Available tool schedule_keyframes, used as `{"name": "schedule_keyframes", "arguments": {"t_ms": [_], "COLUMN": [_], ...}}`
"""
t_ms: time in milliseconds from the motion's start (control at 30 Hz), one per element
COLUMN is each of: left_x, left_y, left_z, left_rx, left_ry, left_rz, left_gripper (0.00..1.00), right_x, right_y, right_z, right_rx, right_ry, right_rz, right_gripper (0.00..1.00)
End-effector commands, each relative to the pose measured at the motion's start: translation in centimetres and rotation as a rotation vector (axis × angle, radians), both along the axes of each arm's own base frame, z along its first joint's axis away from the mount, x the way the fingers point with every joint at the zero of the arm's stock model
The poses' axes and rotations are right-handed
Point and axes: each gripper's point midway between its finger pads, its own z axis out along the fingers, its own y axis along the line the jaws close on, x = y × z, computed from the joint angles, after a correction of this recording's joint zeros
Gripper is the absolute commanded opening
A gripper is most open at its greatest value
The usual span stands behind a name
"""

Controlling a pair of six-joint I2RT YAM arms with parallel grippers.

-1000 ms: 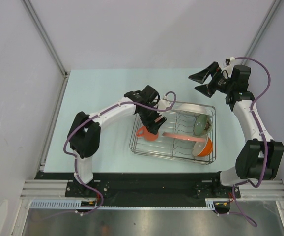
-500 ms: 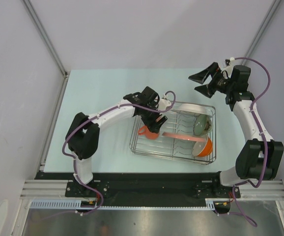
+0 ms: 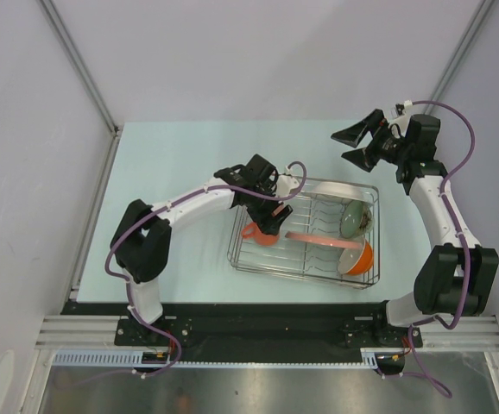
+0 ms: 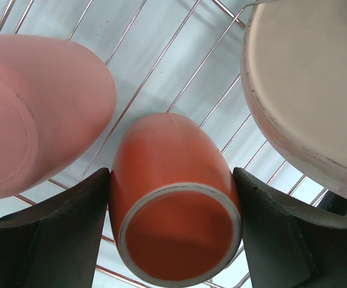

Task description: Load the mixed dishes into the dish rack

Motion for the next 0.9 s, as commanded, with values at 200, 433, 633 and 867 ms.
{"name": "schedule_keyframes", "arguments": {"t_ms": [200,433,633,867], "left_x": [-4.4,-4.4,-4.1,-3.7], "left_y": [1.0,0.8,0.9,0.6], "left_z": [-1.7,-1.4,-1.0,0.8], "left_rx": [0.072,0.067,0.067,0.058], "left_ry": [0.171,0.165,0.152,0.124], "left_rz": [-0.004,-0.004,-0.001,-0.005], "left_gripper": [0.63,1.0,1.0,1.0], "right_x": [-0.4,-0.4,-0.4,-0.5], "right_y": [0.3,0.5,0.5,0.8], "right_z": [1.2,1.1,1.1,1.2], "right_rx": [-0.011,-0.014,-0.016,-0.02], "right_ry": [-0.054,-0.053,-0.055,-0.063], "right_rz": [0.015,0.02,0.02,0.028], "right_gripper": [1.0,1.0,1.0,1.0]}}
